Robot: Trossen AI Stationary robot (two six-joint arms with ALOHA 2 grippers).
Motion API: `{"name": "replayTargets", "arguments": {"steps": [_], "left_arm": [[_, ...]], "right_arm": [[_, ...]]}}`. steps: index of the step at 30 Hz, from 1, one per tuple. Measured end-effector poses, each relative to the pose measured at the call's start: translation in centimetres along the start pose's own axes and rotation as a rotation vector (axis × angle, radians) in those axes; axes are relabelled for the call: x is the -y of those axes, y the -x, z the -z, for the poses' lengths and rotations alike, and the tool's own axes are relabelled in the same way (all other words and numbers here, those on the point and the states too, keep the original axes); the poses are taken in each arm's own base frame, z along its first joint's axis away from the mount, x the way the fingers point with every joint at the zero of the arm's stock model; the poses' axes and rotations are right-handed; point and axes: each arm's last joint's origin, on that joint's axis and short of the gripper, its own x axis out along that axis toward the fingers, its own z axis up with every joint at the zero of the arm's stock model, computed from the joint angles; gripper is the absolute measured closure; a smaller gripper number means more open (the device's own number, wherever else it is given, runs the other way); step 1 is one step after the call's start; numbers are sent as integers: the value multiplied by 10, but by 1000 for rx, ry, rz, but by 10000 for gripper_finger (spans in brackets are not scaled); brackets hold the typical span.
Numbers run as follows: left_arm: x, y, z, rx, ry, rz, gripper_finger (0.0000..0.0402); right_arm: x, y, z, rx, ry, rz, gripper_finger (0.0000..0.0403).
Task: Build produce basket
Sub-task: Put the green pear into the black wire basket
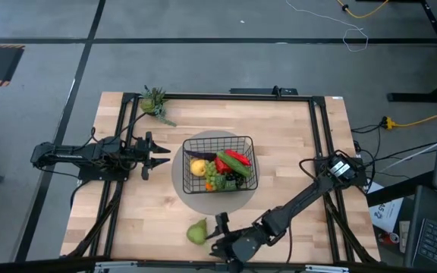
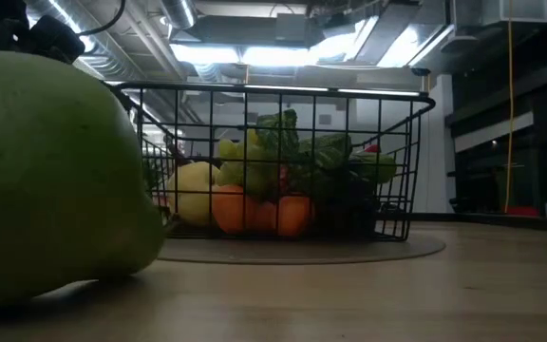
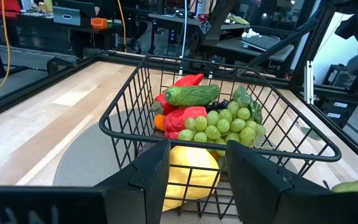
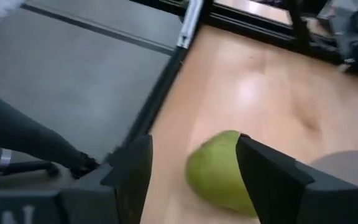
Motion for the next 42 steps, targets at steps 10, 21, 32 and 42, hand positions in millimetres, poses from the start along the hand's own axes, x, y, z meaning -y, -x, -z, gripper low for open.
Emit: {"name": "replayTargets", "arguments": {"steps": [10,21,32,42], "left_arm": [[0,0,0,-2,0,0,250],[0,0,0,-1,0,0,250],[0,0,0,1,0,0,250],[0,0,0,1,0,0,250]], "right_arm": [[4,-33,-33,-74,50,-46,171],[47,-66,-30,-395,-239,125,171],[30,-64,-16,-445,-277,269,171],[27,-65,-15,-408,-577,312,171]]}}
